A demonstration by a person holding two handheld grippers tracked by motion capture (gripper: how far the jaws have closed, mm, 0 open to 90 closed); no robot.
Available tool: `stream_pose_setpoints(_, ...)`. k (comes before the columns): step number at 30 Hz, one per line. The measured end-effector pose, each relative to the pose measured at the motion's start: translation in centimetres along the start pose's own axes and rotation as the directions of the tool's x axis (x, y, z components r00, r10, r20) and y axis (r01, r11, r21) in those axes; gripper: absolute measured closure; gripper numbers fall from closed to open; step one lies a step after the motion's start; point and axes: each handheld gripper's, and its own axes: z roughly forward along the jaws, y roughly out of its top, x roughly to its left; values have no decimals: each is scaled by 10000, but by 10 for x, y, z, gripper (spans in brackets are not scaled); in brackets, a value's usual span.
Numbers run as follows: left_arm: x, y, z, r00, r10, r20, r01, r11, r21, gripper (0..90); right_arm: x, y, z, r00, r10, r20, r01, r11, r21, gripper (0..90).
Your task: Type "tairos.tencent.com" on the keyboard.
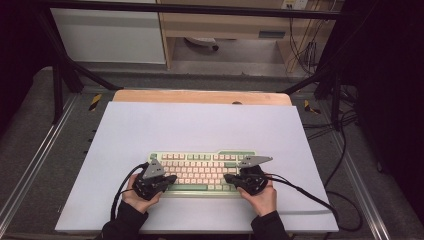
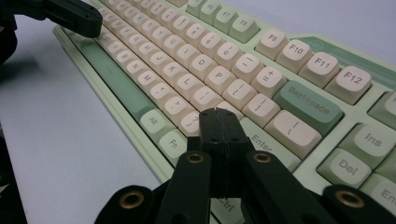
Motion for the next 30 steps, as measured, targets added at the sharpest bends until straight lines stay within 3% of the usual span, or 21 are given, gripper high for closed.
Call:
stream_pose_setpoints(16,10,6,-10,9994,-215,-288,208,9995,-244,900,0,0,0,10000,4,-1,-4,10000,20,900)
stream_pose_setpoints(30,20,13,-3,9960,-537,-715,517,9982,-292,900,0,0,0,10000,3,-9,-3,10000,12,900)
